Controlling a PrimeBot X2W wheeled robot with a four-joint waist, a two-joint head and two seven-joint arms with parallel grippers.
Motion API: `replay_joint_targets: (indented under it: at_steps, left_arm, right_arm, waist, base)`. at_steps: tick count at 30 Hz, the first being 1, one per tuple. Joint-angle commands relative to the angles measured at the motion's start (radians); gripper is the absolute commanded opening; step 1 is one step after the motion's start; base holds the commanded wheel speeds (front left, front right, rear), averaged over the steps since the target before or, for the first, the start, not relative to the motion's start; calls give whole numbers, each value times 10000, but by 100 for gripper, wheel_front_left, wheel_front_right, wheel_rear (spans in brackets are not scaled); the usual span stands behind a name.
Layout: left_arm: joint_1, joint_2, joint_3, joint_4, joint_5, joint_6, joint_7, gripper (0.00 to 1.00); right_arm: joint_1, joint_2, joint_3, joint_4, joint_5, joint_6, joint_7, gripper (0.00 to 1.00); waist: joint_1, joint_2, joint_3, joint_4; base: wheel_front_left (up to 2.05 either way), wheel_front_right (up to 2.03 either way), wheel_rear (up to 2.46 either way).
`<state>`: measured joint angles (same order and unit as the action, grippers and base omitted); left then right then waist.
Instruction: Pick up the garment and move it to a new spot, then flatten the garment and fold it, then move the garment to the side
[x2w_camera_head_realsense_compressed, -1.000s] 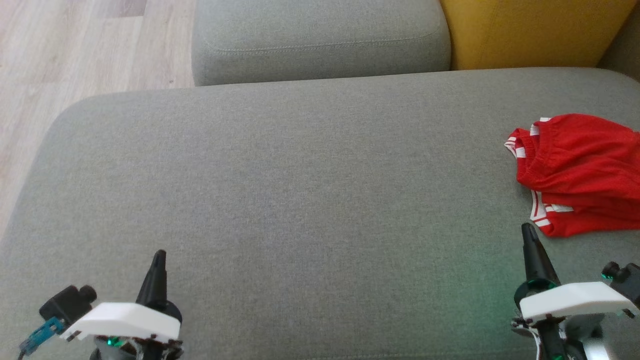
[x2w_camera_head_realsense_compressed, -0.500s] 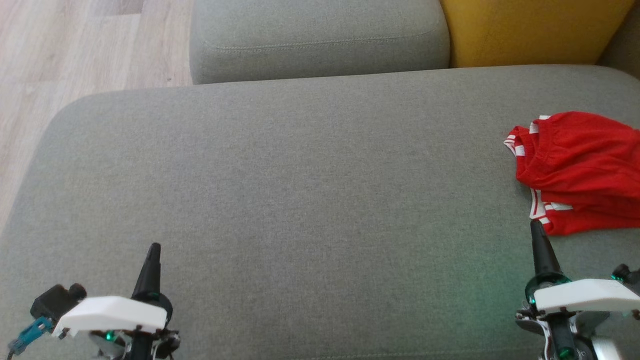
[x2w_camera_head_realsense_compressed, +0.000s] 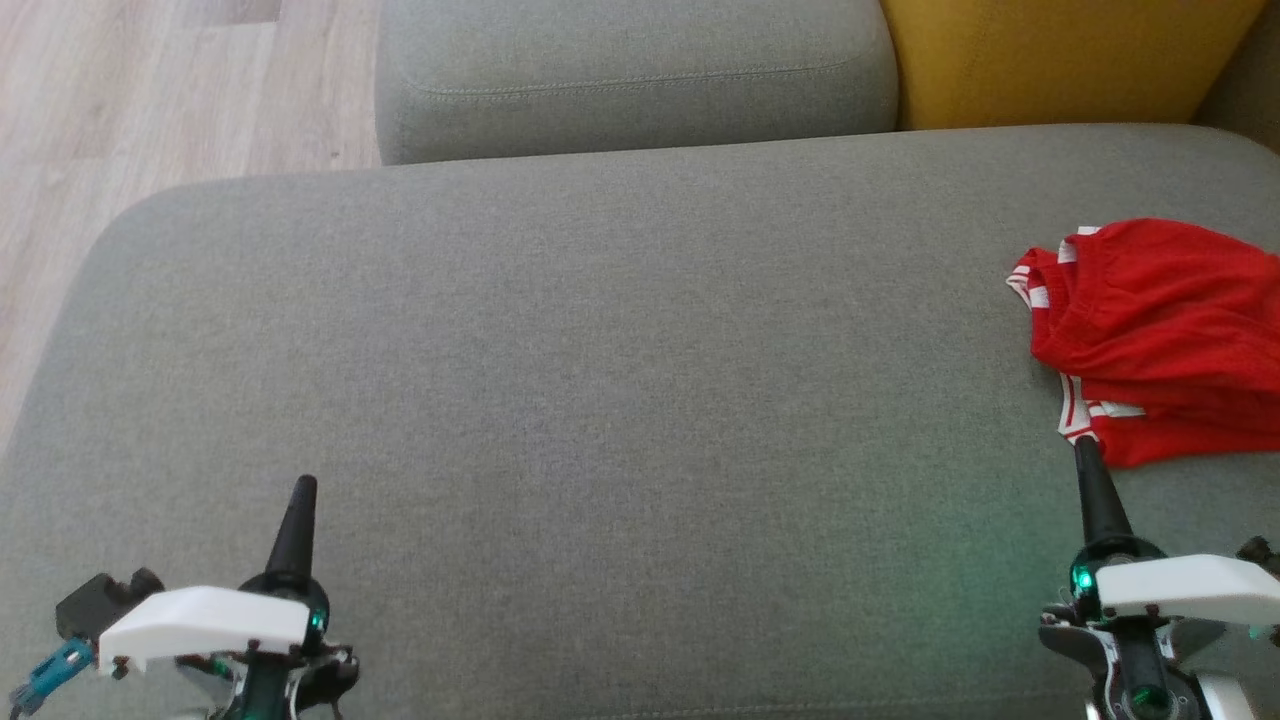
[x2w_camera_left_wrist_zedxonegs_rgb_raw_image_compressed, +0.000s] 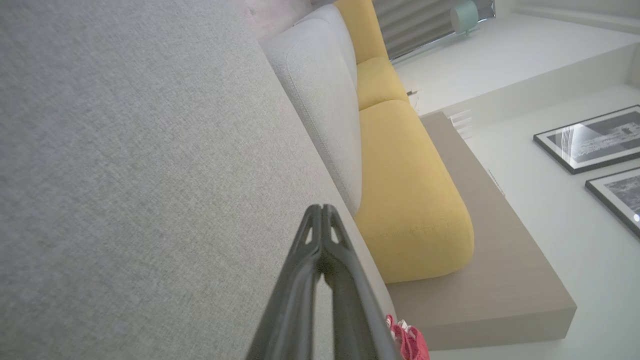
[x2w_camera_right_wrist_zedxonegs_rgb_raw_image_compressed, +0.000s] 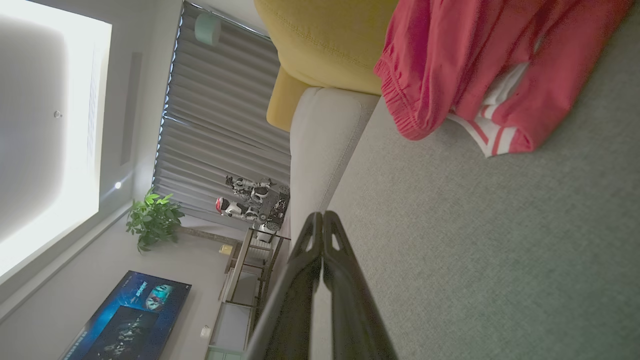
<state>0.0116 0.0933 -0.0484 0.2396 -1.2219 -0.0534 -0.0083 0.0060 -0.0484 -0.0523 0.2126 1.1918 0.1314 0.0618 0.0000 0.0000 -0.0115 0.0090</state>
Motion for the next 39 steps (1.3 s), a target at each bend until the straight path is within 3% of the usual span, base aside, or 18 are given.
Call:
replay_joint_targets:
  at_steps: [1, 35, 39]
  left_arm:
    - [-654, 55, 426, -237, -345, -129, 126, 0]
    - [-1183, -323, 1477, 53, -3978, -771, 1099, 0]
    - [-1184, -330, 1487, 53, -3978, -773, 1107, 0]
  right_arm:
    - [-600, -215, 57, -237, 421, -5, 63, 0]
    - [-1114, -206, -356, 307, 4376, -7, 305, 0]
    - [-1117, -197, -369, 308, 4372, -7, 316, 0]
  waist:
    - [0, 0, 8, -5]
    - [0, 0, 146, -90]
    - [0, 0, 147, -90]
  base:
    - [0, 0, 0]
    - [0, 0, 0]
    - [0, 0, 0]
